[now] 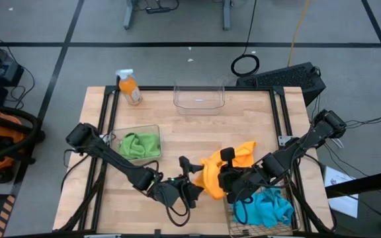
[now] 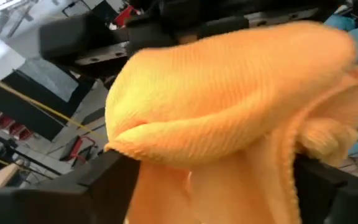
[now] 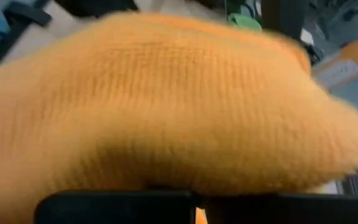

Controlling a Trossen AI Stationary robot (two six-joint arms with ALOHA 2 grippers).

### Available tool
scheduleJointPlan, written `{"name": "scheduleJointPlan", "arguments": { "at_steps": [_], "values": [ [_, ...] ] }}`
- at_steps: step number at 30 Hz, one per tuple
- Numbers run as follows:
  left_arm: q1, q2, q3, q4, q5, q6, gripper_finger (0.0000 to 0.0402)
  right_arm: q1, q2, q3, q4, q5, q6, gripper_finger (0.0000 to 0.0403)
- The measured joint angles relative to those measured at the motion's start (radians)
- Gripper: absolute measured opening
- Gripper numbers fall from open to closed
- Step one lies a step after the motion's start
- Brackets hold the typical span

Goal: Sort microfiber towel by color & place in baskets
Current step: Put the bottom left orange microfiber towel into the top transparent bin

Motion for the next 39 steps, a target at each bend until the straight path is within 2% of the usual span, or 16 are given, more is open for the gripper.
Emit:
{"name": "scheduleJointPlan", "arguments": {
  "at_steps": [6,10,13,18,19,20,24,28,32,39],
  "values": [
    [0.028,0.060,0.000,0.193,0.023,0.127,0.0328,-0.011,-0.001,0.000,0.078,-0.047,-0.054,0.0002],
    [0.033,0.072,0.000,0.284,0.085,0.205,0.0296,-0.014,-0.001,0.001,0.082,-0.050,-0.064,0.0001],
    [0.038,0.074,0.000,0.290,0.130,0.205,0.0223,-0.011,-0.001,0.001,0.072,-0.053,-0.064,0.0001],
    [0.033,0.074,0.000,0.274,0.103,0.236,0.0055,0.015,-0.016,0.000,0.042,-0.030,-0.050,0.0001],
    [0.032,0.073,0.001,0.267,0.102,0.239,0.0028,0.019,-0.016,0.000,0.035,-0.016,-0.031,0.0002],
    [0.033,0.072,0.001,0.261,0.101,0.243,0.0020,0.021,-0.016,0.000,0.021,0.001,-0.010,0.0003],
    [0.031,0.071,0.001,0.263,0.081,0.265,0.0031,0.025,-0.033,0.002,-0.034,0.013,0.099,0.0021],
    [0.029,0.071,0.001,0.255,0.022,0.289,0.0033,0.027,-0.034,0.002,-0.126,0.022,0.177,0.0059],
    [0.035,0.070,0.001,0.245,-0.044,0.318,0.0023,0.027,-0.035,0.002,-0.230,0.112,0.261,0.0097],
    [0.105,0.061,0.001,0.139,-0.110,0.362,0.0023,0.026,-0.035,0.001,-0.406,0.158,0.423,0.0162]
  ]
}}
